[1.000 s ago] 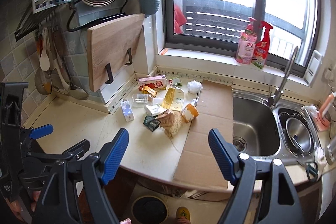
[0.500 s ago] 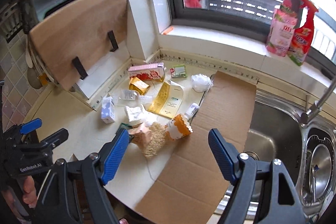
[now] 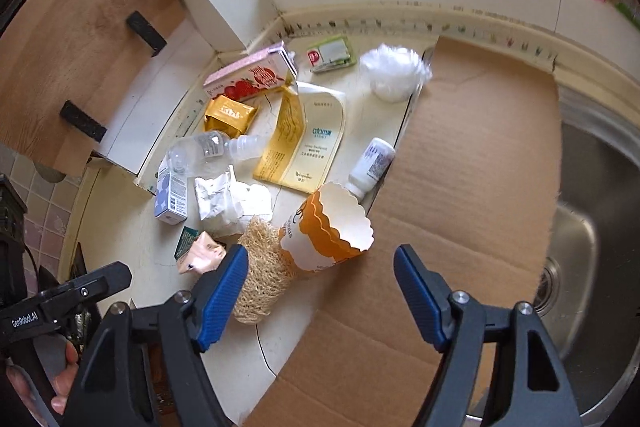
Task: Collect trash
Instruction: 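Grasp the brown milk carton with the left tool while the right tool grasps the orange-rimmed paper cup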
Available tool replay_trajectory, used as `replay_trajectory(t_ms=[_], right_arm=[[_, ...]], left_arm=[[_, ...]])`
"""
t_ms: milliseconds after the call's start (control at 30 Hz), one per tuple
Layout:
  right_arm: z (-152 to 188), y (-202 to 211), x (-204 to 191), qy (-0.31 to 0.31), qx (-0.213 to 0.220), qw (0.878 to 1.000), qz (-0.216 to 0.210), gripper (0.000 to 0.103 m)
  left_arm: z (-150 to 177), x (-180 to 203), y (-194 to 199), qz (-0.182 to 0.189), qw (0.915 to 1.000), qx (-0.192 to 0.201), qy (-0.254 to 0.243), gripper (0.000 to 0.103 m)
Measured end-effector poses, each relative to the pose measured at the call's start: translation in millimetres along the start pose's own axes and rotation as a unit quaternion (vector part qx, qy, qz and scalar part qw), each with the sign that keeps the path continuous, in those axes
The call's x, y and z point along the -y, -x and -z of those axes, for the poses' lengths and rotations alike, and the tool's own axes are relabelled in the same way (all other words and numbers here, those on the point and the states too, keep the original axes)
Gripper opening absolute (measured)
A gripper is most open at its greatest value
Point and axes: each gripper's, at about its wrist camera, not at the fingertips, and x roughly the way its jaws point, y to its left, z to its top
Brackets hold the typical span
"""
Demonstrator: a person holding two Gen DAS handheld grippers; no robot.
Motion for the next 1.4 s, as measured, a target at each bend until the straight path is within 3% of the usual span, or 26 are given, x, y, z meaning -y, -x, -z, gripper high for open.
replay_trajectory(t_ms=[100, 167, 200, 267, 333, 400, 433, 567, 733, 900, 1067, 1267, 1367, 1400], right_arm=[[-4.1, -12.4, 4.2, -0.004, -0.011, 1.000, -0.006, 0.069], [-5.7, -17.5, 4.3, 0.001, -0.016, 1.000, -0.009, 0.067], [-6.2, -19.5, 4.4, 0.003, -0.018, 1.000, -0.012, 0.067], [-7.8, -23.2, 4.1, 0.009, -0.021, 1.000, -0.014, 0.064], [-8.6, -25.9, 3.3, 0.013, -0.026, 0.999, -0.015, 0.060], [-9.0, -26.9, 2.8, 0.018, -0.030, 0.999, -0.019, 0.060], [-9.1, -27.1, 2.5, 0.020, -0.031, 0.999, -0.021, 0.060], [-9.6, -29.8, 3.0, 0.028, -0.036, 0.999, -0.025, 0.052], [-10.2, -39.2, 9.7, 0.019, -0.049, 0.998, -0.038, 0.039], [-8.3, -43.3, 12.7, 0.016, -0.051, 0.997, -0.052, 0.037], [-6.9, -42.2, 12.0, 0.023, -0.052, 0.996, -0.068, 0.014], [-2.8, -39.4, 11.6, 0.033, -0.049, 0.995, -0.076, 0.006], [-2.4, -35.8, 11.6, 0.036, -0.042, 0.995, -0.079, 0.004], [-2.4, -34.4, 11.6, 0.037, -0.039, 0.995, -0.080, 0.004]], left_arm=[[-5.3, -4.4, -13.4, 0.032, 0.9976, -0.028, 0.055, 0.095], [-7.8, -2.6, -16.2, 0.041, 0.9963, -0.025, 0.071, 0.093], [-9.8, 0.3, -15.0, 0.036, 0.9970, -0.019, 0.065, 0.093], [-12.5, 16.2, -9.3, -0.013, 0.9998, 0.013, 0.009, 0.093], [-16.5, 29.5, -3.7, -0.048, 0.9968, 0.037, -0.052, 0.093], [-14.2, 43.3, 1.0, -0.076, 0.9869, 0.057, -0.131, 0.093], [-10.3, 50.2, 1.4, -0.090, 0.9779, 0.066, -0.177, 0.093], [-0.6, 58.9, -2.5, -0.110, 0.9496, 0.068, -0.286, 0.093], [6.9, 59.7, -11.1, -0.109, 0.9239, 0.057, -0.362, 0.093], [7.8, 69.9, -26.8, -0.100, 0.8985, 0.052, -0.424, 0.093], [0.2, 83.6, -43.6, -0.078, 0.8832, 0.031, -0.461, 0.093], [-11.6, 93.1, -60.0, -0.049, 0.8738, -0.007, -0.484, 0.093], [-15.2, 93.4, -63.7, -0.023, 0.8748, -0.032, -0.483, 0.081], [-16.5, 93.7, -63.2, -0.013, 0.8762, -0.038, -0.480, 0.070]])
